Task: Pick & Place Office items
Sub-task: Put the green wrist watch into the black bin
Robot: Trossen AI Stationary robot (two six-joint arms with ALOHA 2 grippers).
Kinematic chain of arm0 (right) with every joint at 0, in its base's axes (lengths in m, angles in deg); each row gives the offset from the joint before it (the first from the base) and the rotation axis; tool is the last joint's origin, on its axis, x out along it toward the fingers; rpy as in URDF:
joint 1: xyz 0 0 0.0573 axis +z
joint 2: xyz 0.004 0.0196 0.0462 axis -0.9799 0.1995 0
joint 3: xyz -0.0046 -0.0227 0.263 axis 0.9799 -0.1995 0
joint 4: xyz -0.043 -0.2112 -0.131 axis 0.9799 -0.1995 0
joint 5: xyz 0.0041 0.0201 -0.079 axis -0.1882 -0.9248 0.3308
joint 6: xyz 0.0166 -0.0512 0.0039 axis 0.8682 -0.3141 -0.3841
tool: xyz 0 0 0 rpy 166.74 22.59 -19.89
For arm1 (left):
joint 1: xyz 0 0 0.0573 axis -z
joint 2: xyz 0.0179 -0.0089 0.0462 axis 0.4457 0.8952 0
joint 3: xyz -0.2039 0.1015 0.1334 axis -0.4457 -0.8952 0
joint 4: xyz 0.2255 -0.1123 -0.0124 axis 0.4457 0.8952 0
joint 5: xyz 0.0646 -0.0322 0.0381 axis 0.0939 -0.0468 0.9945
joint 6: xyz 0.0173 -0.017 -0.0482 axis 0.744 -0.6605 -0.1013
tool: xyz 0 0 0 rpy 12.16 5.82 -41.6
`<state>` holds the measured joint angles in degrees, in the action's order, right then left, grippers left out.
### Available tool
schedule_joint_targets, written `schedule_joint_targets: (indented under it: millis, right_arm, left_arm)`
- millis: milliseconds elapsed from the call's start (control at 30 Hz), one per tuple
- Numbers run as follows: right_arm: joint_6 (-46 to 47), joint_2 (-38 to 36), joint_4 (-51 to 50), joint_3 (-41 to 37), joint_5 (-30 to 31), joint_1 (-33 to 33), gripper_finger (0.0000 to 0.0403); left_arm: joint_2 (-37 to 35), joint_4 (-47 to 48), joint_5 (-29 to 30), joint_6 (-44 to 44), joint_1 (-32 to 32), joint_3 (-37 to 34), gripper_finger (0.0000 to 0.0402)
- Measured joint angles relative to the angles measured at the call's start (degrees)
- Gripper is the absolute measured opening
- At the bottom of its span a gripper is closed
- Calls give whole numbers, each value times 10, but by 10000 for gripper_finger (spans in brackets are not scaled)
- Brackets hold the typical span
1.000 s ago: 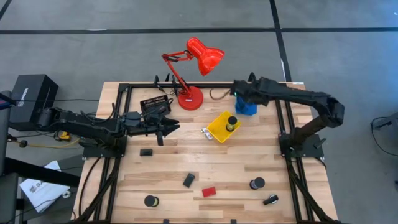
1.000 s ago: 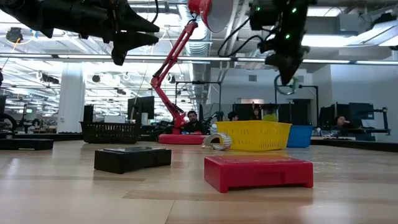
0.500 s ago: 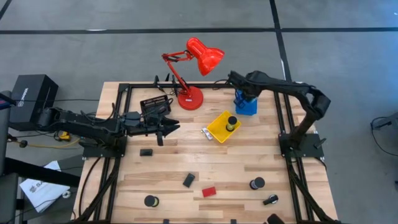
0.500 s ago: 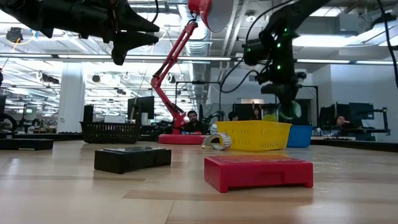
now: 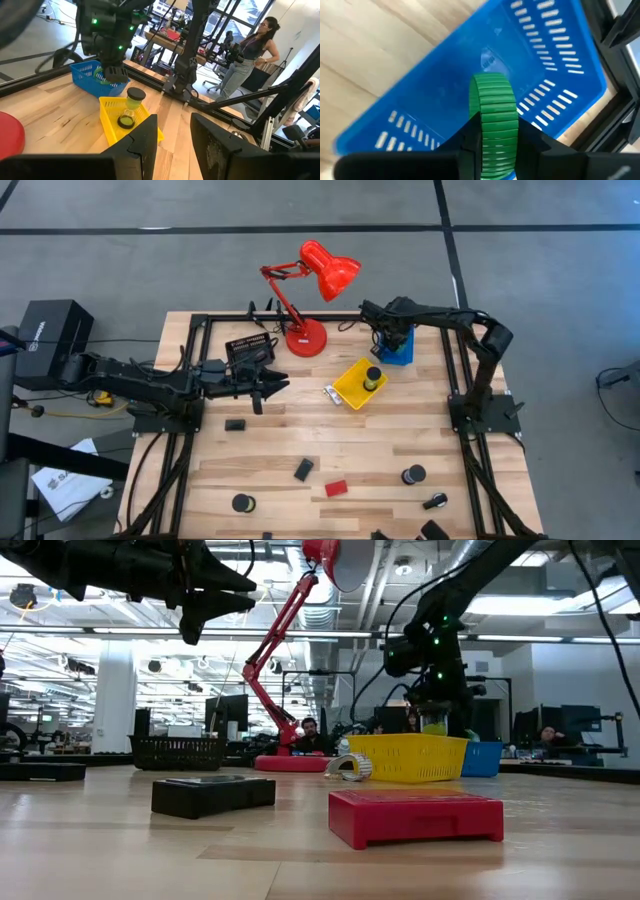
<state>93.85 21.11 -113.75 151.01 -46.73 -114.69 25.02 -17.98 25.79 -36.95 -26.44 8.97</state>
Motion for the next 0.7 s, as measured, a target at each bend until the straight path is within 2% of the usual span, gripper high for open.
schedule_joint_targets:
  millis: [500, 633, 700]
  right_arm:
    - [-3, 20, -14, 0, 2, 1, 67]
    - [-91, 20, -15, 0, -11, -4, 67]
    - [-103, 20, -15, 0, -12, -7, 67]
  left_arm:
    - [0, 0, 2, 0, 0, 0, 112]
    - [0, 0, 2, 0, 0, 0, 112]
    - [0, 0, 2, 0, 0, 0, 112]
